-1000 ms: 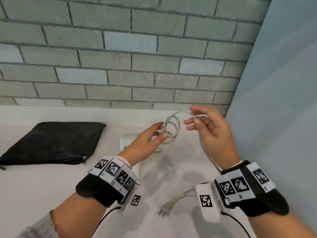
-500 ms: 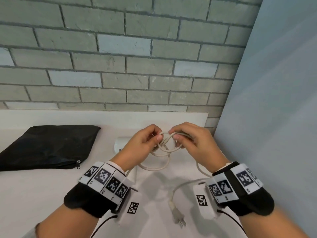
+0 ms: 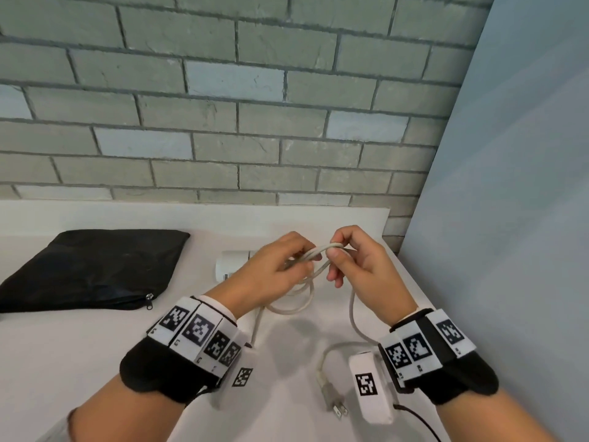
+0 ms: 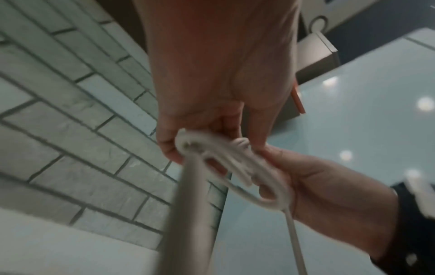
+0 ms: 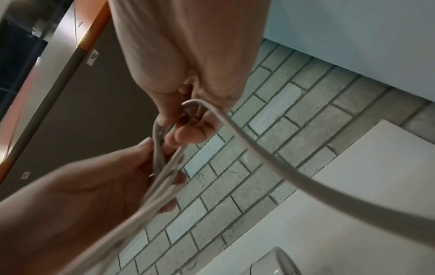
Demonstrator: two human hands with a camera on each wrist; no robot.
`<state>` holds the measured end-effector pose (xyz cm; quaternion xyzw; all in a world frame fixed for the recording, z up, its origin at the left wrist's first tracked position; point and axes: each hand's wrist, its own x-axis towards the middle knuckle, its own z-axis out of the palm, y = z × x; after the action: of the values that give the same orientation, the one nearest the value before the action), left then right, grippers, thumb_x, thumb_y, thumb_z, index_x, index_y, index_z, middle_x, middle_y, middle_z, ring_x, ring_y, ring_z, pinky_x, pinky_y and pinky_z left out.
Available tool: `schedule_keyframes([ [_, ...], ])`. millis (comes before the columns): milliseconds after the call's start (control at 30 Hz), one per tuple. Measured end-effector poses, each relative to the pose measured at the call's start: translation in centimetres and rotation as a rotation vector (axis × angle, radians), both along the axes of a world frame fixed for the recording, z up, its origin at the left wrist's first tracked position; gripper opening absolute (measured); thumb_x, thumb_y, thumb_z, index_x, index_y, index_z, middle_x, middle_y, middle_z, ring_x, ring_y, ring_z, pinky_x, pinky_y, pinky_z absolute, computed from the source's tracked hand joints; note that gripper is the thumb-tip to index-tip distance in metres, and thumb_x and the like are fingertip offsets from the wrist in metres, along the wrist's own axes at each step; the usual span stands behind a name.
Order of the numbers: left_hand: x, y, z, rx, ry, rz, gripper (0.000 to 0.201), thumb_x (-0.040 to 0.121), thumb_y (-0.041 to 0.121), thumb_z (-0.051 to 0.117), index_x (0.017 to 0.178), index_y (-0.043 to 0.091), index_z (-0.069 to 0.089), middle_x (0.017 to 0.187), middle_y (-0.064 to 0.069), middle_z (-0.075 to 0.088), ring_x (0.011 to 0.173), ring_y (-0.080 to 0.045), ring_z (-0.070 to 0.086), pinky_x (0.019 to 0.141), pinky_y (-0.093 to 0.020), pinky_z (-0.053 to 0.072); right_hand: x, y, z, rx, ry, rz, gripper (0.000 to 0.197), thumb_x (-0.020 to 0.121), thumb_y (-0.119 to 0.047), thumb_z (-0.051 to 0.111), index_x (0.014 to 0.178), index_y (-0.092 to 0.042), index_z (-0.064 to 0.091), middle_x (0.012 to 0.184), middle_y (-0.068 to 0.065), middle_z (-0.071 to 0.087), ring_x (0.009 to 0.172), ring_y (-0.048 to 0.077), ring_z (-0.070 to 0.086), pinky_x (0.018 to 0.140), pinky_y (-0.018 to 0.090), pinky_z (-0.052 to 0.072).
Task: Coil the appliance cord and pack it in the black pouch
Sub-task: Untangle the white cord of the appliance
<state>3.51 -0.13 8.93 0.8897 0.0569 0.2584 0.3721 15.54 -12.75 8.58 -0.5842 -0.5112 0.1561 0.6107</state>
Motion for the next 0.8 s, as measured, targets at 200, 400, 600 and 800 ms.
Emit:
schedule_keyframes([
  [200,-0.1,0.5,0.1,-0.406,-0.083,0.003,0.007,0.082,0.01,0.062,0.081,0.012,0.069,0.069,0.002,0.068,0.065,-0.012,0.063,0.064,-0.018,0.052,0.0,-0.4,0.0,-0.12,0.175,0.175,0.013,0.09,-0.016,0.05,0.084,-0.007,0.043,0.097,0.007,0.064,0.069,0.026,0.067,0.055,0.03,0.051],
  [400,-1.3,4.0,0.3,-1.262,-0.404,0.241,0.027,0.098,0.01,0.032,0.075,0.009,0.046,0.06,-0.003,0.061,0.059,-0.016,0.07,0.079,-0.039,0.051,0.6,-1.6,-2.6,-0.18,0.37,0.26,0.028,0.082,-0.035,0.058,0.089,-0.009,0.05,0.103,0.005,0.066,0.064,0.025,0.067,0.056,0.027,0.052],
  [600,-3.1,4.6,0.7,-0.785,0.044,0.4,0.04,0.086,-0.003,0.042,0.123,0.014,0.041,0.09,-0.012,0.056,0.074,-0.023,0.065,0.073,-0.038,0.054,1.2,-2.0,-1.6,-0.205,0.239,0.075,0.019,0.09,-0.006,0.05,0.076,-0.011,0.038,0.079,0.013,0.065,0.04,0.009,0.038,0.038,0.017,0.028],
  [800,-2.5,1.5,3.5,0.218,0.076,0.253,0.065,0.079,0.026,0.042,0.142,0.028,0.027,0.149,0.003,0.03,0.139,-0.014,0.024,0.116,-0.04,0.015,0.5,-0.4,0.3,-0.224,0.022,0.085,0.027,0.089,0.002,0.049,0.071,-0.013,0.034,0.069,0.017,0.054,0.043,0.006,0.033,0.041,0.016,0.027],
])
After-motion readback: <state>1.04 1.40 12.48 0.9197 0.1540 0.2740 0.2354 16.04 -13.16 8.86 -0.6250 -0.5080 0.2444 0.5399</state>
